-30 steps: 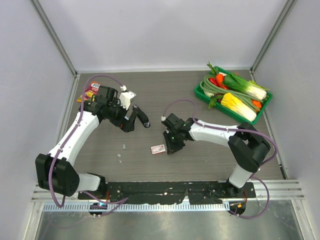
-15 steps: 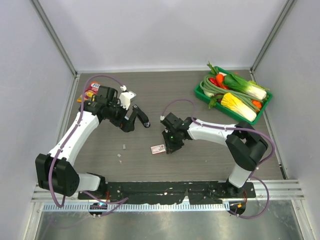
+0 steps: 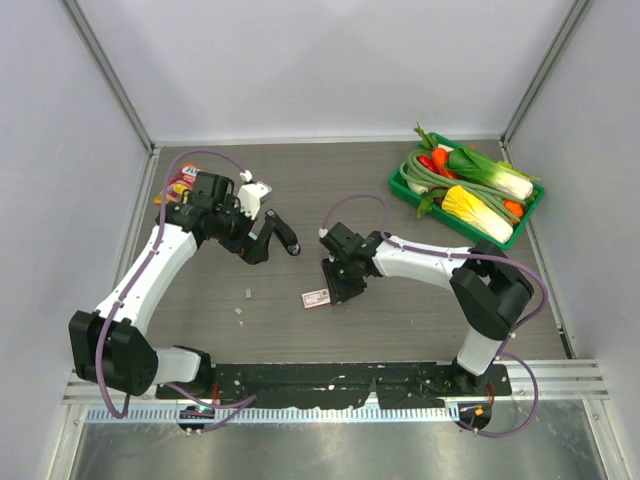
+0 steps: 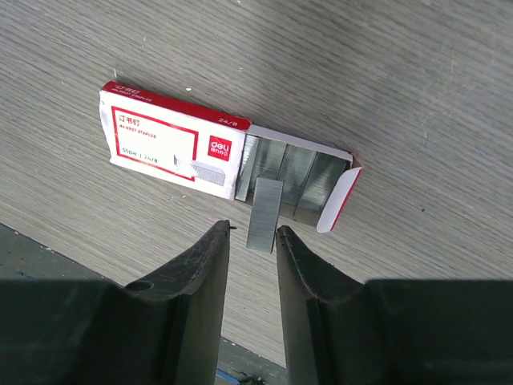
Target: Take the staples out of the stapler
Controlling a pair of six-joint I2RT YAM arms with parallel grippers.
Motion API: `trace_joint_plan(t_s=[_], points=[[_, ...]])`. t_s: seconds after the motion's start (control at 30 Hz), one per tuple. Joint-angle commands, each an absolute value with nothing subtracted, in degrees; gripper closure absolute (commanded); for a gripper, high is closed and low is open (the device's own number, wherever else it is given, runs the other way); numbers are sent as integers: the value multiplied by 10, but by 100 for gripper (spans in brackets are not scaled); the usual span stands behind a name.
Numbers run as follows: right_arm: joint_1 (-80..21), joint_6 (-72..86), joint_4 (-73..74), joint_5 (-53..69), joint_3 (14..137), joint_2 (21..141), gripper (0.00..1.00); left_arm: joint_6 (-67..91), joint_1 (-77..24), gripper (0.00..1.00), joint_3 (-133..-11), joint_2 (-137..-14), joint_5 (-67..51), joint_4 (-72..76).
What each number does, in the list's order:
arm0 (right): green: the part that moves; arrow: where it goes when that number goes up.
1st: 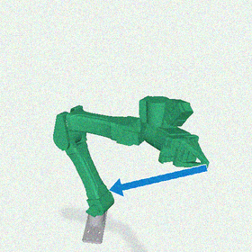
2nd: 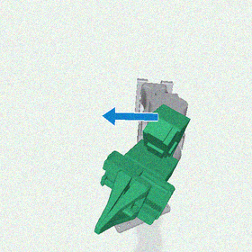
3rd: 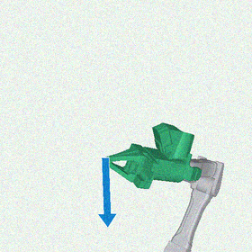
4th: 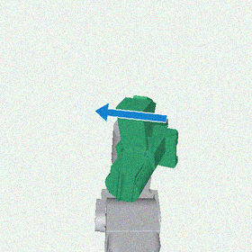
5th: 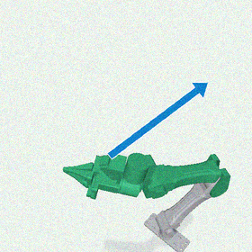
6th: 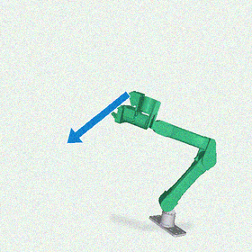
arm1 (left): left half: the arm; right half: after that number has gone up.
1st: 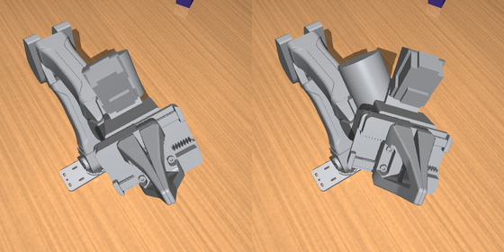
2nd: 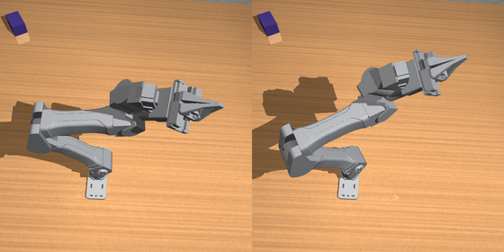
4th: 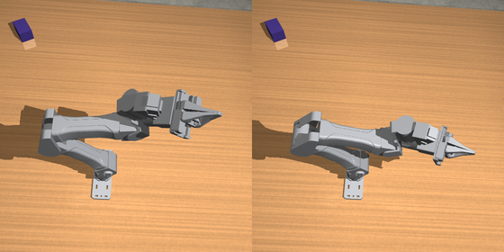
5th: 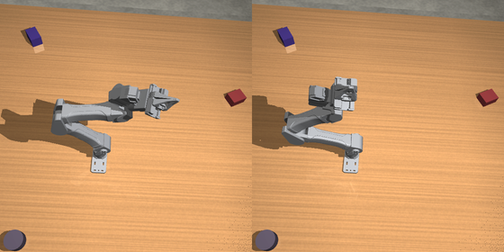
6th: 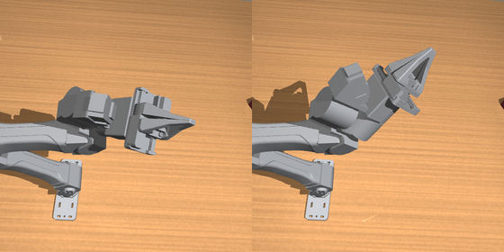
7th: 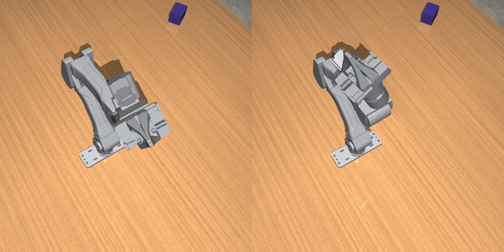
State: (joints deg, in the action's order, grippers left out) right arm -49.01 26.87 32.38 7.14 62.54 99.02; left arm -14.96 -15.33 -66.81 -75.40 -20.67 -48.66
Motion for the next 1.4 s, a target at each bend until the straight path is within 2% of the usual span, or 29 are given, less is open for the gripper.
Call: trace_joint_plan(t_s=[0.0,0.53,0.9,1.1,1.37], points=[[-494,270,331,63,648,988,64,-147,-150,0,-668,-732,-221,-480],[-494,270,358,66,639,916,56,-144,-149,0,-676,-735,-238,-490],[-493,238,395,49,695,967,57,-143,-149,0,-668,-726,-232,-490],[-496,236,402,39,710,995,62,-143,-149,0,-668,-727,-228,-487],[-504,233,408,14,719,1017,60,-146,-150,0,-666,-728,-228,-485]])
